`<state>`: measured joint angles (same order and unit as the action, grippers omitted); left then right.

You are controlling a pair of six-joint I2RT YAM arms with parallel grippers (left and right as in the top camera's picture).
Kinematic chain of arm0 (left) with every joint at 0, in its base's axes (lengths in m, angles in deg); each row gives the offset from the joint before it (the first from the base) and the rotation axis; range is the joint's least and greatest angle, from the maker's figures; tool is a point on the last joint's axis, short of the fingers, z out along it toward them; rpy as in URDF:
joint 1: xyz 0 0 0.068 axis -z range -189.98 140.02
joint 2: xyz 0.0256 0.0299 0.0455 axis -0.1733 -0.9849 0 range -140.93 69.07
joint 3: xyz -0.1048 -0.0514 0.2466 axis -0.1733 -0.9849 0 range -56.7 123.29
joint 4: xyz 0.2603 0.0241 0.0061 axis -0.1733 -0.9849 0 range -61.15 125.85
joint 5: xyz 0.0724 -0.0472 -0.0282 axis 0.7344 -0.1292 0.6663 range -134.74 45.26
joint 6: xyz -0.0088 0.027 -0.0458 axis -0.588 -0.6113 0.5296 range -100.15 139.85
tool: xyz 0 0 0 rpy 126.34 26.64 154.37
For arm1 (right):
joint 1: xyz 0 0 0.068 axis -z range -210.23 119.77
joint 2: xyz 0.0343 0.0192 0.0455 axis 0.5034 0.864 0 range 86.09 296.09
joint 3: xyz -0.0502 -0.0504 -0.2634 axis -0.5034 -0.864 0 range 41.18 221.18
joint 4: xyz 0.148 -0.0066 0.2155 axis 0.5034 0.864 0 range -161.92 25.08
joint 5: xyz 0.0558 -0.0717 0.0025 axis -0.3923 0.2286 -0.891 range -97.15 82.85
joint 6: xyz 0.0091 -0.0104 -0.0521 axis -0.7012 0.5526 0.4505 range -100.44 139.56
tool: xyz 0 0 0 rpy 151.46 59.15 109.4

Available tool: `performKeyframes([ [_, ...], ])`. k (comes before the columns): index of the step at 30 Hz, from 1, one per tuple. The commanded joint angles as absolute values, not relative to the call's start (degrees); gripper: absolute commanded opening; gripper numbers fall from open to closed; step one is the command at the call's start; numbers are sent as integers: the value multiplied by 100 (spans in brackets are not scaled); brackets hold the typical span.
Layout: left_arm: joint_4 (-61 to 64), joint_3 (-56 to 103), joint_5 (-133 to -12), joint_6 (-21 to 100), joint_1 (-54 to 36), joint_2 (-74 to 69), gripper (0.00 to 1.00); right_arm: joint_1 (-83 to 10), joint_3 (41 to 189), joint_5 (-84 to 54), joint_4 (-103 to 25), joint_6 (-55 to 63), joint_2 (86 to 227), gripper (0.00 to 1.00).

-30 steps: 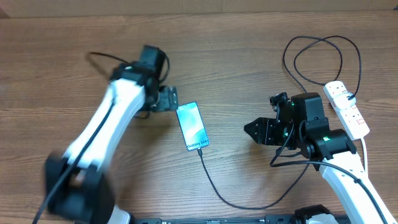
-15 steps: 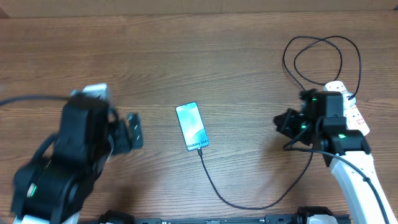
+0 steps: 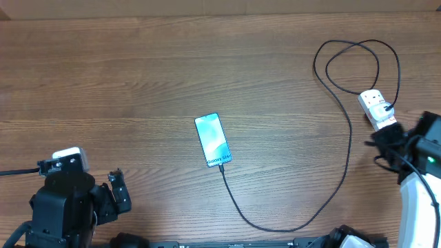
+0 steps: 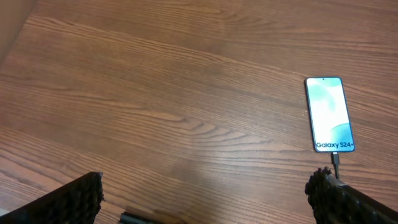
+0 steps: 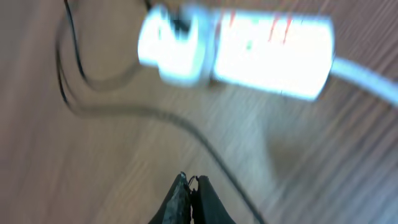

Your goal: Plug charger to phone and switch on socket

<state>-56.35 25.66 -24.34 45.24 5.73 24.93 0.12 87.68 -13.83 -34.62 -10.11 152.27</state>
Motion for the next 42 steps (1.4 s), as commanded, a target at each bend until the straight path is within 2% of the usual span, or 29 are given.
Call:
performKeyframes([
  [1, -5646, 2551, -2301, 4627, 581, 2493, 100, 137, 8932, -1059, -3728, -1219, 15467, 4],
  [9, -5650, 2551, -2399, 4624, 581, 2491, 100, 134, 9376, -841, -4515, -1470, 16824, 4],
  [17, -5650, 2551, -2399, 4624, 581, 2495, 100, 134, 10751, -347, -4028, -732, 18033, 4],
  [26, -5650, 2551, -2399, 4624, 579, 2502, 100, 134, 10812, 125, -4187, -485, 18695, 4],
  [42, -5648, 2551, -2399, 4624, 579, 2502, 100, 128, 10801, -235, -4485, -179, 19071, 4],
])
